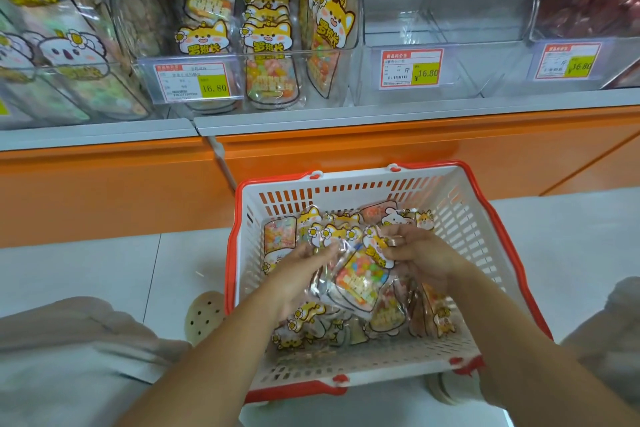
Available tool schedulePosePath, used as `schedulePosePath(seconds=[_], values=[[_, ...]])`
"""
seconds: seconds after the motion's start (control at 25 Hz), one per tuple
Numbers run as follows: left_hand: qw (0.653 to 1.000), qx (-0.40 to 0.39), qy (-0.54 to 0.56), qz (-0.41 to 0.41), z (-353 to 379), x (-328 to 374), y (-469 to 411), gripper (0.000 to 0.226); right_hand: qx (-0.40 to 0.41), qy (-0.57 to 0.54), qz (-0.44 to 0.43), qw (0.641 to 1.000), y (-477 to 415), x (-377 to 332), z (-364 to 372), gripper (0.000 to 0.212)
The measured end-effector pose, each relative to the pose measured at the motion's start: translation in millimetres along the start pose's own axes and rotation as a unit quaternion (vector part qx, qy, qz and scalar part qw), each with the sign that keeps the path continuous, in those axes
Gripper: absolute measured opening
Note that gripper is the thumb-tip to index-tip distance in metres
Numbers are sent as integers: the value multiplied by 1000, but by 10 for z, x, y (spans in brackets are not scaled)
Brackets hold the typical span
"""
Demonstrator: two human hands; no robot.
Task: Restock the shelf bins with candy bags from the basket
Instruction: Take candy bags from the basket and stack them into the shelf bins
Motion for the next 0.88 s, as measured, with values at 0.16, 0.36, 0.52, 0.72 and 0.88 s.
schedulePosePath(seconds=[0.16, 0.36, 0.52, 0.72, 0.88], values=[[998, -30, 60, -2, 47, 9, 6, 78, 27, -18, -16, 999, -56, 55, 77, 29], [994, 1, 100, 33, -39, 94, 83, 37, 143, -46, 3, 989, 105, 82, -233, 4], [991, 10, 115, 62, -76, 179, 173, 23, 134, -70, -25, 988, 186, -108, -281, 14], [995, 9, 84, 48, -12, 153, 141, 22, 181, -14, -62, 981, 115, -139, 4, 11], [996, 27, 81, 35, 11, 95, 140, 18, 294, 50, -119, 947, 245, -178, 150, 7]])
Point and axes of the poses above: each hand's wrist, its own y-axis away from the middle knuckle, its own z-axis out of the palm, x = y × z, the point moved 10 cm from there along -y, towards the middle knuckle, and after that the axes turned 14 degrees about -z, right-handed, at the moved point
